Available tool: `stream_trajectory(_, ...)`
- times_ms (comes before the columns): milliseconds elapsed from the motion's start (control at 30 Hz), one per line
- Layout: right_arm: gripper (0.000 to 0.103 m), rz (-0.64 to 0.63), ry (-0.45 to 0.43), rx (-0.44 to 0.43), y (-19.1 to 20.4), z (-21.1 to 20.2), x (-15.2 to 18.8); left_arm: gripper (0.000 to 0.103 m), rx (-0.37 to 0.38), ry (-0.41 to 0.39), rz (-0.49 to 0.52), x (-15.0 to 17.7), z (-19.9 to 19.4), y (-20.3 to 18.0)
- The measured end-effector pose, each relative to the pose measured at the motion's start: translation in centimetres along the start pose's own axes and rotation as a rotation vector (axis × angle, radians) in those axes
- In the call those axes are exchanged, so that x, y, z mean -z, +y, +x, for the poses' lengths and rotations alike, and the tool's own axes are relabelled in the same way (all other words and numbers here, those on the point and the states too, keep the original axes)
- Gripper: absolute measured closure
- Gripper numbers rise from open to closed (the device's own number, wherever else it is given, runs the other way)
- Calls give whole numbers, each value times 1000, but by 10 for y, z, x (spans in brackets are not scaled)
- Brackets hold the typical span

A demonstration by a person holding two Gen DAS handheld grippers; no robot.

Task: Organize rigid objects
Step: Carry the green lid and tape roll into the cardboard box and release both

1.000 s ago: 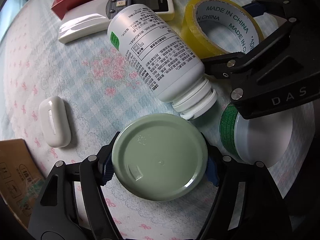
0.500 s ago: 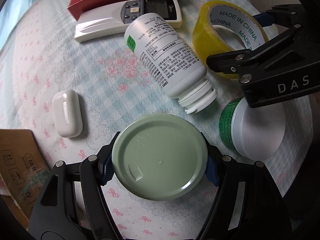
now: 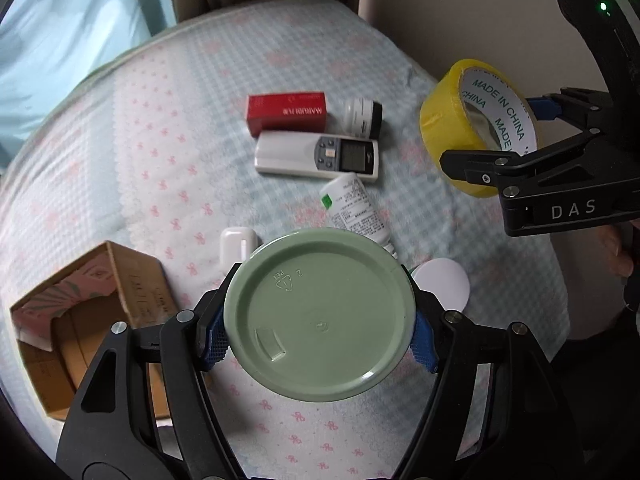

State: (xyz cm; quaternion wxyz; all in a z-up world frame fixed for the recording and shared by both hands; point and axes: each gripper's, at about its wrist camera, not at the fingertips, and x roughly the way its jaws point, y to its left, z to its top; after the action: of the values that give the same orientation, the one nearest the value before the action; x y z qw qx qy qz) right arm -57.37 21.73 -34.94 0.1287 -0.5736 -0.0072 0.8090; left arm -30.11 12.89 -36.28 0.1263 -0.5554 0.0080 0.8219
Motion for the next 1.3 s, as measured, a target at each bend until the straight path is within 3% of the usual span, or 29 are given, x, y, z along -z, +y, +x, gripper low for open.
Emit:
stream_trajectory(167,7,-10,-70,-47,20,-24,-36,35,25,-68,-93,0,-64,34)
stream_trajectory(267,7,-34,-109,-81,50,-54,-44,35,-7,-92,-115,9,-99,61)
stream_trajectory(467,7,-77,-158,-150,132,-102,-51,35,-34,-120,-153,57,-153,139)
stream_trajectory(700,7,-32,-136,-195,223,-115,-45,35,-29,-117,-188,111,-181,238)
stream_trajectory(967,7,27,-77,-212,305,-93,-51,35,-35,-61,-143,133,-160,318)
stream_trajectory(1300,7,-70,32,-181,359,-13,-75,35,-6,25,-134,119,-82,365)
